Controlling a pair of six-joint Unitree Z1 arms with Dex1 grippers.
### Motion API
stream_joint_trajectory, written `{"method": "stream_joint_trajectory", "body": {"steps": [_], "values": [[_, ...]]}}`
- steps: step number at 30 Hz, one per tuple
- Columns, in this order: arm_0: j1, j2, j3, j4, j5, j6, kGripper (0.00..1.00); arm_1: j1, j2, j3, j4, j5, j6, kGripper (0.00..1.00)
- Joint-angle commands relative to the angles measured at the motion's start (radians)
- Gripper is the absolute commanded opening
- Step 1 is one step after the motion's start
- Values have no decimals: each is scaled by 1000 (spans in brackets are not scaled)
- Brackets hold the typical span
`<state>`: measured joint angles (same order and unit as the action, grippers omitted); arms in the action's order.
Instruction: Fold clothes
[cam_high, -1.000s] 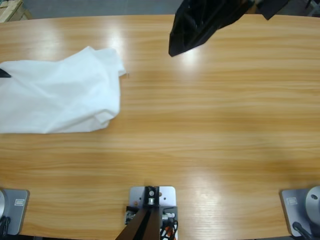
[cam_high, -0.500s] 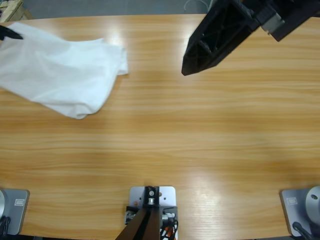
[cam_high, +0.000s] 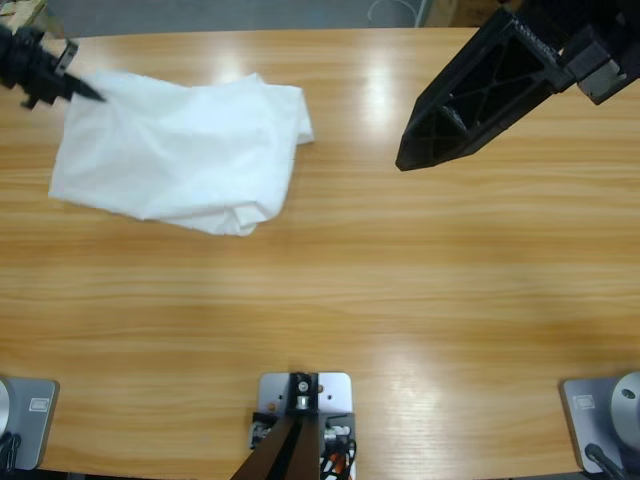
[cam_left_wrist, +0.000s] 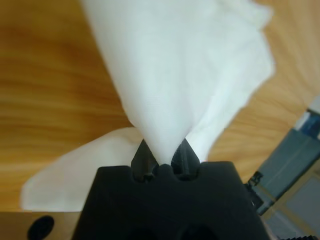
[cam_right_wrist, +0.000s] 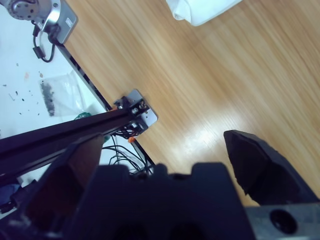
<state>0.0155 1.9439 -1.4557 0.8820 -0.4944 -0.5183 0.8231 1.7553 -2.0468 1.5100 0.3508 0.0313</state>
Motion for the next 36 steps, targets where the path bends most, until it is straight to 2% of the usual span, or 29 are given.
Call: {"method": "stream_joint_trajectory", "body": {"steps": [1, 9, 14, 16, 19, 21, 24, 27, 36], "values": [[201, -136, 331, -119, 29, 16, 0, -12, -6, 25, 85, 23, -13, 1000], [322, -206, 459, -218, -100, 47, 0, -12, -13, 27, 87, 39, -8, 1000], [355, -249, 514, -277, -98, 3, 0, -11, -22, 37, 87, 40, -7, 1000], [347, -292, 531, -287, -30, 6, 0, -10, -22, 36, 87, 43, -5, 1000], [271, -332, 524, -310, 82, 8, 0, -10, -22, 37, 86, 43, -5, 1000], [187, -335, 506, -310, 214, 6, 0, -9, -23, 39, 85, 43, -5, 1000], [62, -293, 422, -210, 399, -22, 0, -10, -26, 49, 85, 43, -5, 1000], [19, -241, 338, -101, 496, -57, 0, -9, -35, 69, 75, 43, -5, 1000], [-95, -129, 44, 106, 537, -122, 0, -9, -54, 122, 39, 43, -5, 1000]]}}
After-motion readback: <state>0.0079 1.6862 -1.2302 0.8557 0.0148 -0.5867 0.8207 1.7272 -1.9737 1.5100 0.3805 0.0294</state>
